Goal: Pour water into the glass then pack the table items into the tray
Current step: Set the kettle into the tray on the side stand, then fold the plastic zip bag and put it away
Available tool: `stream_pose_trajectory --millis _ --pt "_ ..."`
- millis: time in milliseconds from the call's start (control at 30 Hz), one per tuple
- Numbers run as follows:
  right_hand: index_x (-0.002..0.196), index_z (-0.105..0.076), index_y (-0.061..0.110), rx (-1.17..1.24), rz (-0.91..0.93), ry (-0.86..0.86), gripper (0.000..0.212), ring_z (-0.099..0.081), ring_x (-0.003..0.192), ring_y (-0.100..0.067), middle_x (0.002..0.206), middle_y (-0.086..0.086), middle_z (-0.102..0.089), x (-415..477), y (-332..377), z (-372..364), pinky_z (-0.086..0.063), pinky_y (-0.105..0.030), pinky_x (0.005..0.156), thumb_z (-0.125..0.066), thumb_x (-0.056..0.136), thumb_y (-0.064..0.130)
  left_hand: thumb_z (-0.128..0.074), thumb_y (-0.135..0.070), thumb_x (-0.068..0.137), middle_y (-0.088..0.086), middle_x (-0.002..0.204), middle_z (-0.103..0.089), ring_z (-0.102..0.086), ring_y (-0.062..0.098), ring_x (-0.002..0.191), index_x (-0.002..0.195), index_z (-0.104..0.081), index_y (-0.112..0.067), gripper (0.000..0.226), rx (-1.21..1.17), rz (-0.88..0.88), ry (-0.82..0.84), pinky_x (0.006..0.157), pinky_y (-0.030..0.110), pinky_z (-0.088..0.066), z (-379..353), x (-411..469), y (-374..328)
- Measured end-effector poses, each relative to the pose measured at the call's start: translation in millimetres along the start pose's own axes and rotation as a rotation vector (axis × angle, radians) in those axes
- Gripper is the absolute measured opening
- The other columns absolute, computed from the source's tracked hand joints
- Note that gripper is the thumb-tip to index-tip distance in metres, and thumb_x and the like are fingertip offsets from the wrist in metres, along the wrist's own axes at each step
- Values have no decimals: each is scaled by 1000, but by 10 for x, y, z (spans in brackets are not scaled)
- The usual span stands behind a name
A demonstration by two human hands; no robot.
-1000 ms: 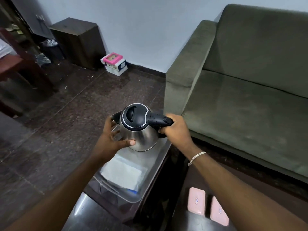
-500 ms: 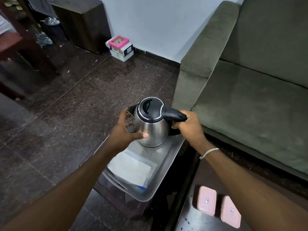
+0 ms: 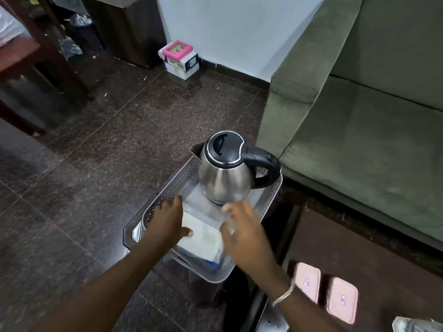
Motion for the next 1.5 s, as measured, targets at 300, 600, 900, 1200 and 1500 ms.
stream_pose_trajectory --millis 300,600,900,1200,1500 --pt "125 -54 11 -393 -23 421 42 -54 115 -31 124 -7 -51 -191 -19 -760 -50 -46 92 -61 91 35 -82 -39 83 22 132 -63 -57 40 126 127 -52 -2 65 -119 238 79 102 45 -49 -51 36 43" --pt "128 -60 13 -141 49 221 38 -65 104 -30 118 -6 -63 -226 145 -289 -53 -42 89 -55 91 20 -78 -35 88 18 82 -71 -68 23 64 83 -70 -3 34 -960 235 19 49 29 -56 306 -189 -212" --pt "91 -75 16 349 -199 -22 14 -58 63 -5 73 -3 -70 -459 146 694 -45 -24 61 -68 97 26 -82 -35 86 13 92 -76 -75 18 84 107 -70 -10 34 -1125 -91 65 80 38 -64 343 -1003 -1033" --pt "87 -62 -11 495 -374 -36 32 -47 72 -17 82 -34 -60 -1185 -229 1561 -36 -36 67 -51 85 20 -73 -7 91 -3 68 -70 -70 12 68 83 -74 -9 9 -1105 -165 -78 68 34 -63 33 -1561 -1982" --pt "143 -51 23 68 -318 -625 61 -56 110 -21 119 -2 -62 -2134 -744 2953 -47 -39 96 -76 88 30 -71 -9 91 2 68 -67 -65 13 66 75 -72 -7 17 -1044 -319 -42 72 41 -65 -115 -2140 -3191"
Point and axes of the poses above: each hand's wrist, its own x-axis towards the middle knuckle, its own z-axis out of the back of the hand, y = z × x, the point moved 4 cm from there along x, towards the middle knuckle
